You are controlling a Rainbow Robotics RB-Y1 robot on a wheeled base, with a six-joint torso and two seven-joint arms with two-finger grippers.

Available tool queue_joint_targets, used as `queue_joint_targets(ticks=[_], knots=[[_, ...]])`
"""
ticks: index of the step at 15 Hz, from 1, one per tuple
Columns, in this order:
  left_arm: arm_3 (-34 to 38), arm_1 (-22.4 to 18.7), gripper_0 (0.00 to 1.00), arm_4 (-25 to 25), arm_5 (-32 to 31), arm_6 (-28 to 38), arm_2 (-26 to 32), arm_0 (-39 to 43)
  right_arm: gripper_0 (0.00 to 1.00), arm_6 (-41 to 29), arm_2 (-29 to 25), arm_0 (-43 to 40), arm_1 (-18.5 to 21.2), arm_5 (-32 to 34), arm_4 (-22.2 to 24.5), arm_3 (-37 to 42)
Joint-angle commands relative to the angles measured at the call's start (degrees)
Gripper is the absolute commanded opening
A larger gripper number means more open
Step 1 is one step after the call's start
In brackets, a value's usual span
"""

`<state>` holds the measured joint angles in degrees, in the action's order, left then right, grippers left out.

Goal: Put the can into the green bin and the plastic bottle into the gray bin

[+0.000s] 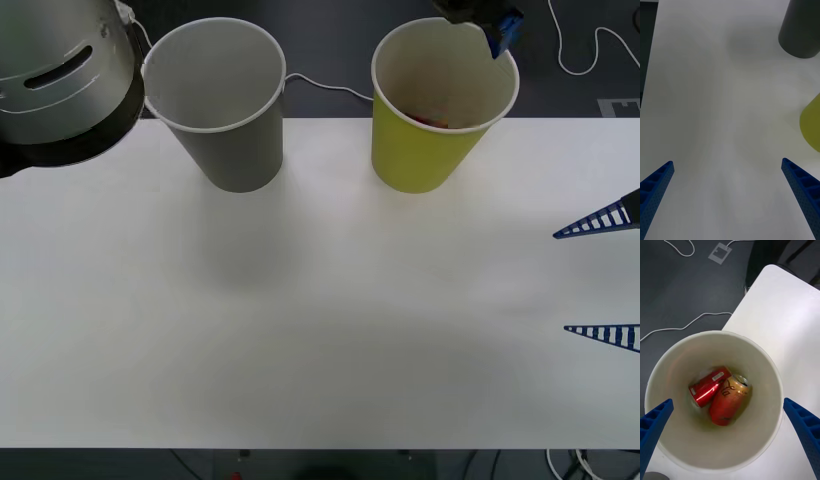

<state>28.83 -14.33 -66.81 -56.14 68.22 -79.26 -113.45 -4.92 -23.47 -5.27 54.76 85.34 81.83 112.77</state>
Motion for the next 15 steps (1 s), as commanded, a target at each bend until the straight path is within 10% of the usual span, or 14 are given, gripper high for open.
queue_joint_targets(ticks=[1, 15], knots=[[1.2, -4.6, 1.0, 5.0, -4.2, -4.6, 0.9, 0.0, 1.0, 0.0, 0.0, 0.0, 0.0, 0.0, 0.0, 0.0], [36.7, -41.0, 1.0, -0.2, -17.0, -19.3, 19.9, 17.5, 1.0, 0.0, 0.0, 0.0, 0.0, 0.0, 0.0, 0.0]])
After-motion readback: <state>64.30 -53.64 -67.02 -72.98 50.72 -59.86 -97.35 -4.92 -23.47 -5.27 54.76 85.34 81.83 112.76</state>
